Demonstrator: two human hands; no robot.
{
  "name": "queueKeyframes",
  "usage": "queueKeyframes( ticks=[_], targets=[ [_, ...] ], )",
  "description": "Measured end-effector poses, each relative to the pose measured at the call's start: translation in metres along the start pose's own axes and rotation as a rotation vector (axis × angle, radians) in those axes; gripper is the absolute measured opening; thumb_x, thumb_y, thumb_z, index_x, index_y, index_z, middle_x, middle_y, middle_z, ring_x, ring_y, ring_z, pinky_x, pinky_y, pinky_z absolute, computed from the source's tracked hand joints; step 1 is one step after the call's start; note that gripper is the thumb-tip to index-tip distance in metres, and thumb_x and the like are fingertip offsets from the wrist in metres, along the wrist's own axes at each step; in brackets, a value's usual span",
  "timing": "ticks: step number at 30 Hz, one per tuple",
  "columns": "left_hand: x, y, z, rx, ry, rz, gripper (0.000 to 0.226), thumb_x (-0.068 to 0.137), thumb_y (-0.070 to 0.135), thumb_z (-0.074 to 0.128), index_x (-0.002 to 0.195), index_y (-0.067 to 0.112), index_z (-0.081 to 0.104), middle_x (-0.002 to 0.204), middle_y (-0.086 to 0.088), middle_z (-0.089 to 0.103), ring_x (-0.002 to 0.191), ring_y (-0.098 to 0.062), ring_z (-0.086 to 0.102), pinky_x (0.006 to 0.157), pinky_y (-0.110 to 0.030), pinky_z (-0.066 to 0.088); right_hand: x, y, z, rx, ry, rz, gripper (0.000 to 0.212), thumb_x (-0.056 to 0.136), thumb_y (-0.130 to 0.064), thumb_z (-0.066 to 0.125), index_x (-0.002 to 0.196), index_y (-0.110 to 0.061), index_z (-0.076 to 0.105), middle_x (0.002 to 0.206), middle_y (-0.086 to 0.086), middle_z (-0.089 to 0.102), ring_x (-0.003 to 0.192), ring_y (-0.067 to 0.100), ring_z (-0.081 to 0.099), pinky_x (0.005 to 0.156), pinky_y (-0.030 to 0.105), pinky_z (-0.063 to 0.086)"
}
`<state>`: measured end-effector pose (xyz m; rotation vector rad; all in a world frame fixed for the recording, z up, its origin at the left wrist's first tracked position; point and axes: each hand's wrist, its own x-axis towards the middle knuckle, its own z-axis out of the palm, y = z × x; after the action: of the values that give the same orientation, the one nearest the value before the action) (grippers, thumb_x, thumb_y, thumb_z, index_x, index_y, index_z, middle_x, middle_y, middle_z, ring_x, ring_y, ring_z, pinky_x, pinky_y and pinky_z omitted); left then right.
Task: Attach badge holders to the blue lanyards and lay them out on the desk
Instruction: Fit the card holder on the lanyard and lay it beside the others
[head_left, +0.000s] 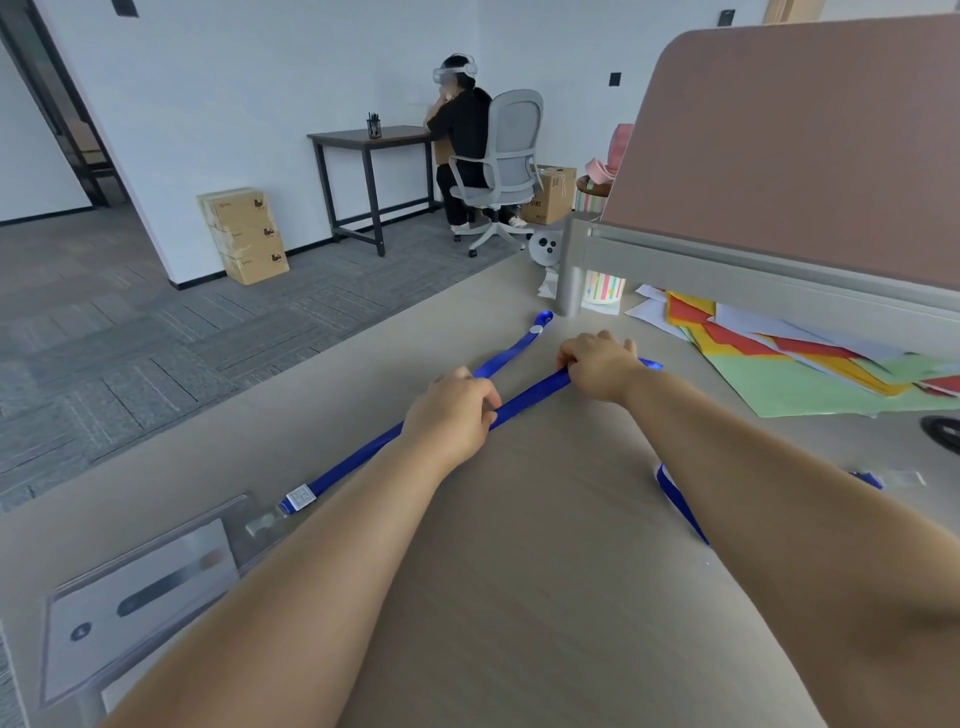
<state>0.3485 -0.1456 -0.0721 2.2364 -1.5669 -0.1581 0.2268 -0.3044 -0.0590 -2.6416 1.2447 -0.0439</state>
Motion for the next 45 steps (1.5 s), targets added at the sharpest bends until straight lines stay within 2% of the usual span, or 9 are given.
queueKeyframes(
  ticks=[3,7,13,16,22,28,38,41,45],
  targets=[
    [0.001,-0.001,0.001,0.134,0.049,-0.007,0.024,0.093,0.025,0.050,0.116,0.018,0.056,0.118,-0.004,0.049,0.110,-0.022,0.047,0.074,-0.030,0.036,0.005,0.000,0.014,-0.066,0.128,0.000,0.026,0.094,-0.017,0.037,0.111,-0.022,0.055,0.128,0.005,0.046,0.127,0.029,0.031,0.112,0.055,0.016],
    [0.004,-0.002,-0.001,0.191,0.019,-0.006,0.019,0.096,0.025,0.045,0.107,0.016,0.058,0.113,-0.005,0.055,0.098,-0.026,0.056,0.069,-0.031,0.037,0.003,-0.003,0.018,-0.010,0.393,0.003,0.022,0.089,-0.025,0.054,0.106,-0.013,0.060,0.117,0.011,0.051,0.113,0.031,0.044,0.096,0.041,0.039],
    [0.000,-0.002,-0.013,0.256,-0.110,0.175,0.026,0.094,0.030,0.047,0.107,0.019,0.066,0.108,-0.006,0.057,0.097,-0.027,0.057,0.076,-0.034,0.047,-0.005,-0.011,0.014,-0.027,0.224,-0.019,0.032,0.094,-0.031,0.042,0.098,-0.011,0.067,0.105,0.011,0.064,0.095,0.030,0.059,0.075,0.034,0.046],
    [-0.002,-0.007,-0.019,0.301,-0.212,0.232,0.025,0.093,0.021,0.047,0.109,0.017,0.065,0.110,-0.005,0.055,0.099,-0.028,0.057,0.083,-0.040,0.049,-0.004,-0.010,0.017,-0.011,0.137,-0.035,0.035,0.097,-0.032,0.035,0.108,-0.014,0.063,0.115,0.010,0.061,0.102,0.028,0.056,0.084,0.036,0.046],
    [-0.008,-0.020,-0.013,0.234,-0.124,0.192,0.024,0.092,0.016,0.045,0.110,0.020,0.061,0.112,0.001,0.052,0.103,-0.024,0.051,0.085,-0.038,0.046,-0.001,-0.013,0.021,0.029,0.065,-0.096,0.035,0.096,-0.031,0.034,0.126,-0.020,0.049,0.135,0.004,0.047,0.127,0.024,0.039,0.106,0.041,0.032],
    [-0.010,-0.023,-0.012,0.222,-0.104,0.226,0.032,0.096,0.018,0.041,0.125,0.022,0.055,0.121,-0.002,0.051,0.110,-0.024,0.050,0.086,-0.037,0.045,0.009,-0.008,0.020,0.088,0.089,-0.045,0.033,0.093,-0.034,0.042,0.120,-0.018,0.049,0.132,0.006,0.048,0.126,0.025,0.042,0.108,0.042,0.032],
    [-0.013,-0.031,-0.007,0.153,-0.031,0.229,0.033,0.097,0.021,0.040,0.125,0.022,0.056,0.117,-0.001,0.053,0.104,-0.022,0.054,0.081,-0.032,0.042,0.025,-0.011,0.015,-0.037,0.109,0.030,0.035,0.095,-0.027,0.031,0.126,-0.018,0.045,0.135,0.007,0.043,0.125,0.028,0.040,0.103,0.045,0.031],
    [-0.013,-0.032,-0.007,0.136,-0.027,0.227,0.033,0.096,0.021,0.041,0.125,0.023,0.056,0.116,-0.001,0.053,0.105,-0.022,0.053,0.083,-0.033,0.043,0.027,-0.009,0.017,-0.115,0.118,0.023,0.040,0.093,-0.016,0.031,0.129,-0.025,0.047,0.135,0.008,0.038,0.125,0.030,0.036,0.105,0.045,0.030],
    [-0.013,-0.033,-0.006,0.125,-0.016,0.216,0.031,0.096,0.021,0.042,0.123,0.023,0.058,0.115,-0.001,0.054,0.104,-0.023,0.054,0.082,-0.032,0.044,0.025,-0.005,0.012,-0.193,0.222,0.064,0.042,0.086,0.001,0.037,0.118,-0.017,0.057,0.128,0.011,0.046,0.119,0.031,0.041,0.099,0.041,0.037]
  ],
)
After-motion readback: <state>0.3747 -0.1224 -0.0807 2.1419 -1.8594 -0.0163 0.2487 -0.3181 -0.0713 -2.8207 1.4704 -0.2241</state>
